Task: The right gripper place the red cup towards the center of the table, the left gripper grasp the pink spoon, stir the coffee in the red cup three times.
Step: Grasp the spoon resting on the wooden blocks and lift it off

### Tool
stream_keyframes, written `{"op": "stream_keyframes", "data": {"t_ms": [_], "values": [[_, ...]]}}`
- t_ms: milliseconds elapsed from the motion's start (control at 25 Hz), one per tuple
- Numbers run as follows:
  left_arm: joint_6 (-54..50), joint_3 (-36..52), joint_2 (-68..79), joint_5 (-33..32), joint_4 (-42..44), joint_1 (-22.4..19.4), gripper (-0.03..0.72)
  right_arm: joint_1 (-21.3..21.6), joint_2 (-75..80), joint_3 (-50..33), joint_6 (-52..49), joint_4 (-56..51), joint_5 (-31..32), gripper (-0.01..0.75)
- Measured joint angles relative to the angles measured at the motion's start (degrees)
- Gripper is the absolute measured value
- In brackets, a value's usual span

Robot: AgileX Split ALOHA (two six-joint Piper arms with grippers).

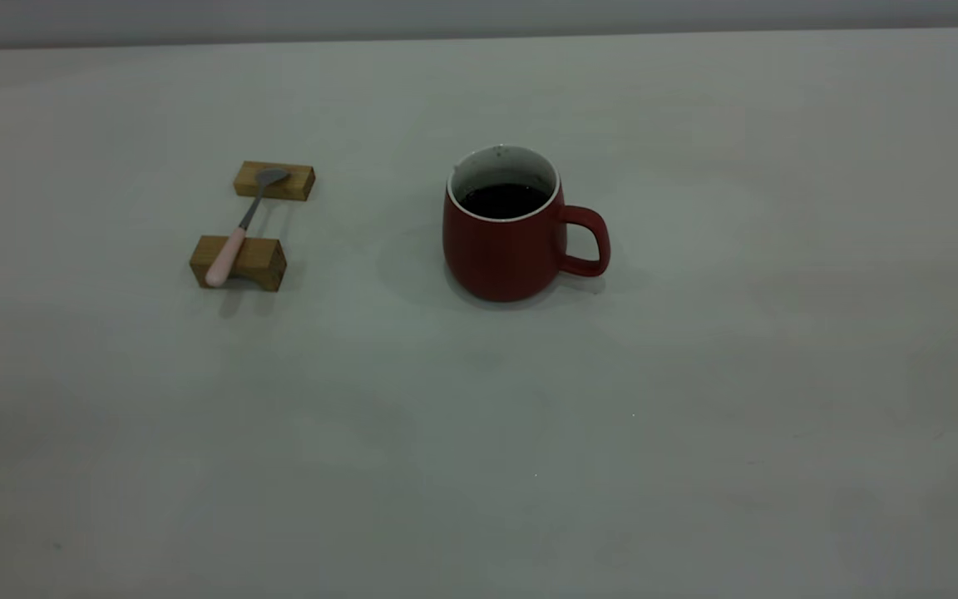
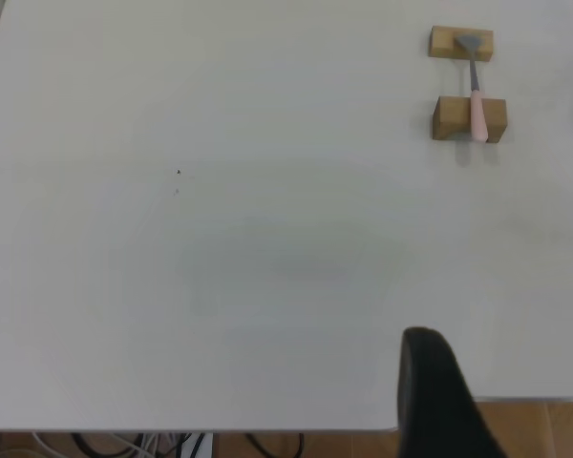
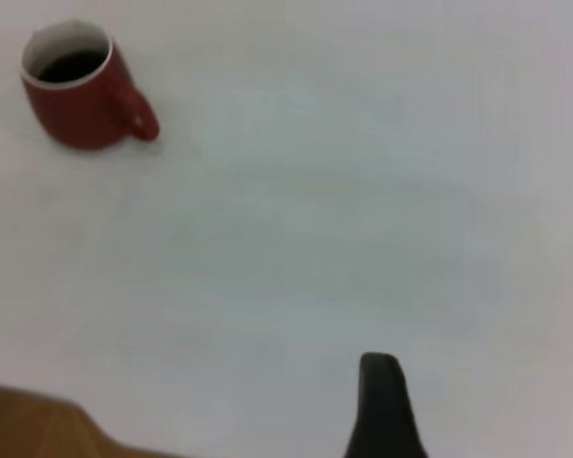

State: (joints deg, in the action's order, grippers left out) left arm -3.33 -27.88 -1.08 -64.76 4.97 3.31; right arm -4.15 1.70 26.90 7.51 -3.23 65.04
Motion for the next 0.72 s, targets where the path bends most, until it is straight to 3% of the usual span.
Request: {"op": "stream_keyframes", "data": {"t_ms": [720], "values": [[0.0,0.0,0.0,0.0,0.0,0.0,0.442,1.19,-0.55,0.0,-0.32,-1.27,0.0,0.587]]}}
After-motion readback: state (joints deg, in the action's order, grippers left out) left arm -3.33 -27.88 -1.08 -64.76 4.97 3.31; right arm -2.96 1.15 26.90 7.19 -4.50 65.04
